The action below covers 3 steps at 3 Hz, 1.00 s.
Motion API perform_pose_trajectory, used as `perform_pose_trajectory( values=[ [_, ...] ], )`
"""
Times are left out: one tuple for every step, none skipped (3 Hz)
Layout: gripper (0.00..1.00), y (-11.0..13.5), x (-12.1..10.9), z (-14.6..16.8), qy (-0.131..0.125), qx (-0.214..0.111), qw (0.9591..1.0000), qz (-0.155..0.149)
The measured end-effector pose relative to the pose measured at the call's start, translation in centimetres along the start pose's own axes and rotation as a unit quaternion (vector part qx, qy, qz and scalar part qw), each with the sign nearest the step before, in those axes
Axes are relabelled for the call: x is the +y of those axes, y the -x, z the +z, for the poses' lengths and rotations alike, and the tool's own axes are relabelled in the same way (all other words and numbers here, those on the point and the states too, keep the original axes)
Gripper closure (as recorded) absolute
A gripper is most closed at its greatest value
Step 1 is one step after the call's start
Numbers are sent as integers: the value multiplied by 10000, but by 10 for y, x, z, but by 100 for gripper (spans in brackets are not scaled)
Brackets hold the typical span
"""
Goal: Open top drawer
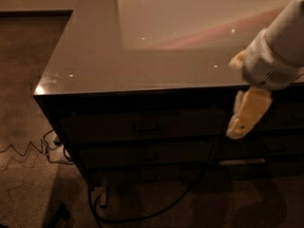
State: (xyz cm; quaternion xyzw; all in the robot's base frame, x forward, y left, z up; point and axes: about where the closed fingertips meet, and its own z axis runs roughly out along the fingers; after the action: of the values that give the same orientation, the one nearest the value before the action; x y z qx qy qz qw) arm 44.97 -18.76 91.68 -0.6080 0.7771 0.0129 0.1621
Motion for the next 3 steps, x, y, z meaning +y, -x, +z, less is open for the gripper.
perform_pose_trajectory(
  values=[
    [0, 6, 15, 50, 335, -336, 9988, 120],
    [0, 12, 25, 83, 422, -458, 9981, 41],
    [0, 20, 35, 106, 250, -585, 9979, -123]
  ],
)
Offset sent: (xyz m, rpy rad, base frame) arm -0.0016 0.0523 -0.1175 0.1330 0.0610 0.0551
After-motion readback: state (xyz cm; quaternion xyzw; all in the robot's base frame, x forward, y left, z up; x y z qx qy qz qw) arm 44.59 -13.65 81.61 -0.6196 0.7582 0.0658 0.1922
